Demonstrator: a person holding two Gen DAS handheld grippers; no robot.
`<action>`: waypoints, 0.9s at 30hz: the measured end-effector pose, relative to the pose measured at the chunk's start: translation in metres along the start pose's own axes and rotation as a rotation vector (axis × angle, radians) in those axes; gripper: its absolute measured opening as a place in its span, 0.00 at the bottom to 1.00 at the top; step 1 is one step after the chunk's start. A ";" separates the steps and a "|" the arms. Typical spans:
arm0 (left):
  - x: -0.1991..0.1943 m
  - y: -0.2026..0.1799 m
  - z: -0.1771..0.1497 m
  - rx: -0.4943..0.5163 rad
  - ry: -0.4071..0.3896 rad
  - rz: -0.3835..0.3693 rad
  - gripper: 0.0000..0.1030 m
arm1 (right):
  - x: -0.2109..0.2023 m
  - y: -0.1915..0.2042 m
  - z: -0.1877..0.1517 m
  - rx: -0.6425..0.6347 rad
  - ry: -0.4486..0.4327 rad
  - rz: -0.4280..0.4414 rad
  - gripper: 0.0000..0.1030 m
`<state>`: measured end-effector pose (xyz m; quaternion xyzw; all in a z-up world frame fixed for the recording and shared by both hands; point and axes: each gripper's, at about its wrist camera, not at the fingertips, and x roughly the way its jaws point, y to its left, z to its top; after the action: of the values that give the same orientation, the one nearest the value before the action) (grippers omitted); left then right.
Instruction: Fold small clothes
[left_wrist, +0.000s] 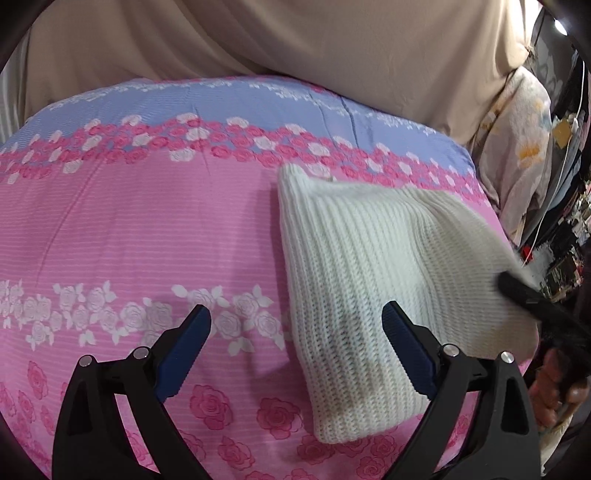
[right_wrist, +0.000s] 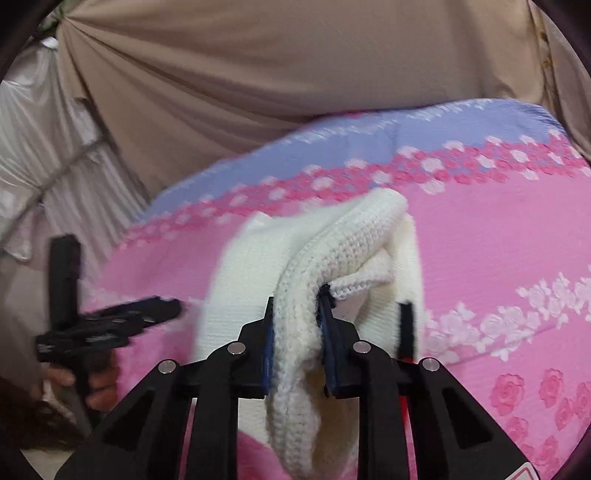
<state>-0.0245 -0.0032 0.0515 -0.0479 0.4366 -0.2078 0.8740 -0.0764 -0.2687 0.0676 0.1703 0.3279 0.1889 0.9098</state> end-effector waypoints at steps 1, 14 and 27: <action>-0.005 0.000 0.002 0.000 -0.013 -0.004 0.89 | -0.013 0.005 0.005 0.000 -0.044 0.045 0.19; 0.024 -0.043 -0.003 0.094 0.072 -0.082 0.89 | 0.015 -0.070 -0.040 0.204 0.070 -0.223 0.18; 0.050 -0.037 -0.008 0.015 0.161 -0.086 0.92 | 0.039 -0.085 -0.055 0.231 0.191 -0.287 0.67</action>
<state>-0.0155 -0.0570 0.0193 -0.0430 0.5015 -0.2517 0.8266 -0.0655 -0.3149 -0.0296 0.2063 0.4533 0.0336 0.8665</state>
